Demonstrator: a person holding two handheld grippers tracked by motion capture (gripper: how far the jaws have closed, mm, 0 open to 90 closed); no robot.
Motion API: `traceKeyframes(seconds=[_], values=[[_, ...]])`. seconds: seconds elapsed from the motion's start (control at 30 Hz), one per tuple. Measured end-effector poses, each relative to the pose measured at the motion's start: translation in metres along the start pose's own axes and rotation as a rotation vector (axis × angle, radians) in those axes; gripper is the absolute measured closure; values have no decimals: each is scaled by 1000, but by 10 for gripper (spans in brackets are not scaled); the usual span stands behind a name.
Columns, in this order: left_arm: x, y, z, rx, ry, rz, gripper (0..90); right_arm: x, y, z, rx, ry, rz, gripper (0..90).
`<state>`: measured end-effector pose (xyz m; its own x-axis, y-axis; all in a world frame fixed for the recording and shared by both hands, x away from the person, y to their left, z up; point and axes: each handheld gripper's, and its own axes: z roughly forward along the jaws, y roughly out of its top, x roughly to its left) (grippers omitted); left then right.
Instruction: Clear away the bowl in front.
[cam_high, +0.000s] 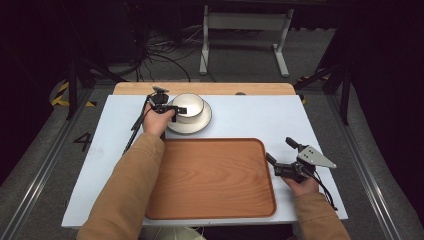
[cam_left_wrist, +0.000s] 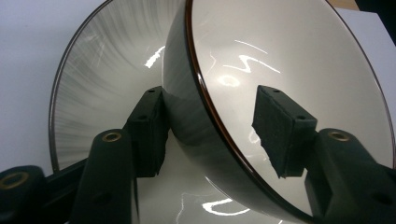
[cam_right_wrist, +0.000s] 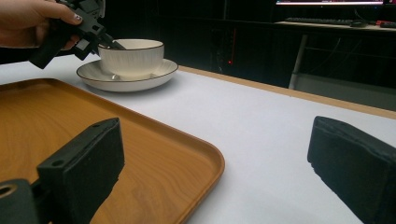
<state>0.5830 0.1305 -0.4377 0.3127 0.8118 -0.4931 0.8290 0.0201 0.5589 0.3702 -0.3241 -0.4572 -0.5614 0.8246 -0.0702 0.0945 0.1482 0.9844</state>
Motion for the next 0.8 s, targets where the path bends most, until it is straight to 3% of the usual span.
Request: traceKeyframes(seconds=[0.3,0.53,0.63,0.8], values=[[-7,-1,1,-15,58,-29,670,1,0,0,-1,-3,-5,40],[-8,-1,-1,-25,92,-20,798,1,0,0,-5,-2,-7,42],[-9,-1,-1,-28,99,-20,801,1,0,0,-5,-2,-8,42],[-15,-2,-2,-30,143,5,806,1,0,0,-4,-3,-9,42]])
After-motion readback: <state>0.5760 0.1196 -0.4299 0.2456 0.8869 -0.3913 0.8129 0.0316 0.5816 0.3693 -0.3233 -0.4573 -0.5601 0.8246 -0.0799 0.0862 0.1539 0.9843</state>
